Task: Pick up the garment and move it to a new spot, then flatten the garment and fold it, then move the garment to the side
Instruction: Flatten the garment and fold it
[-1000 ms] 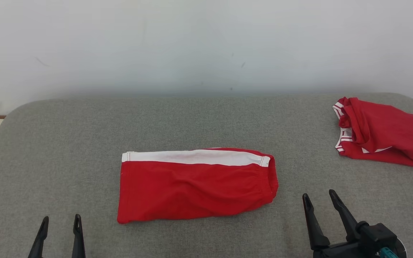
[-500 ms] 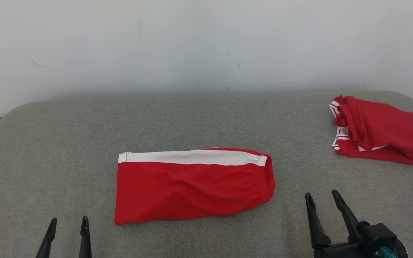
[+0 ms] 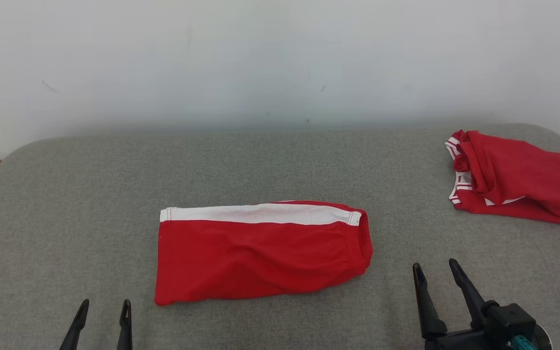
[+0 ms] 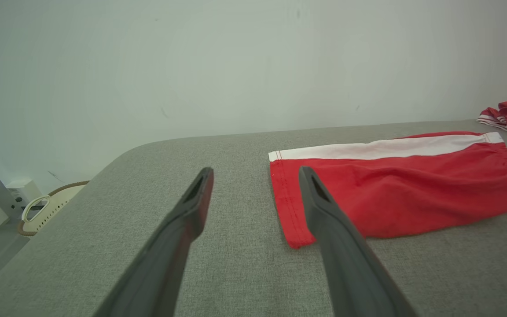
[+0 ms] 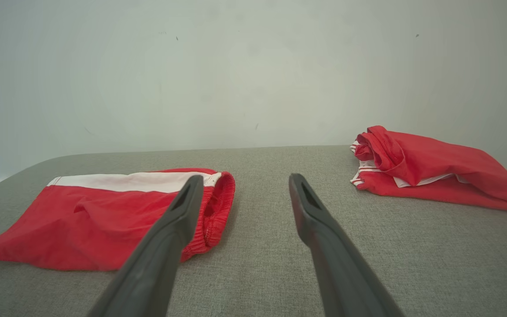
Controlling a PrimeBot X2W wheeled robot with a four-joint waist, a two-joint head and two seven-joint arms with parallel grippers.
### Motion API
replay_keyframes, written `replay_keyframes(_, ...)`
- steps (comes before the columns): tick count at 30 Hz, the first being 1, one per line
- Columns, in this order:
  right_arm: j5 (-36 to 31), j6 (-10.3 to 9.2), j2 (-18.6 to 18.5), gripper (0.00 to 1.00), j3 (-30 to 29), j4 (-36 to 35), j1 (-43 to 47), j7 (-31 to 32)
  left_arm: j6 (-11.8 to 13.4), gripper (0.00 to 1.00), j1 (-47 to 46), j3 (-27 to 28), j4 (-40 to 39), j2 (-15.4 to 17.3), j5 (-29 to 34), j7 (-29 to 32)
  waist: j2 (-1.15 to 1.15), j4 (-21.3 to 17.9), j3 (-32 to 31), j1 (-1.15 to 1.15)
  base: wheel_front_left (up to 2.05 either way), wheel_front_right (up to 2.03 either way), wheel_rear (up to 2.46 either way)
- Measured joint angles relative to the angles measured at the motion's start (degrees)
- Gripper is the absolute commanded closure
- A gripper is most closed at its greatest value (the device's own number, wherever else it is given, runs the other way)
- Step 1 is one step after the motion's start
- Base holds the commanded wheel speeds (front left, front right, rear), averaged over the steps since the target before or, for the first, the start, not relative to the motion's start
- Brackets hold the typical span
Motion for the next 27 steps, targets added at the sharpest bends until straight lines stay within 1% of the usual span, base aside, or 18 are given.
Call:
replay_keyframes(9, -0.1, 0.00, 0.0, 0.00, 0.0, 0.1, 0.0, 0.0, 0.0, 0.00, 0.0, -0.5, 0.1, 0.8, 0.5, 0.0, 0.00, -0.1, -0.1, 0.00, 0.00, 0.00, 0.00)
replay_keyframes(27, -0.1, 0.00, 0.0, 0.00, -0.1, 1.1, -0.5, 0.0, 0.5, 0.00, -0.1, -1.1, 0.2, 1.2, 0.3, 0.0, 0.00, 0.3, 0.2, 0.00, 0.00, 0.00, 0.00)
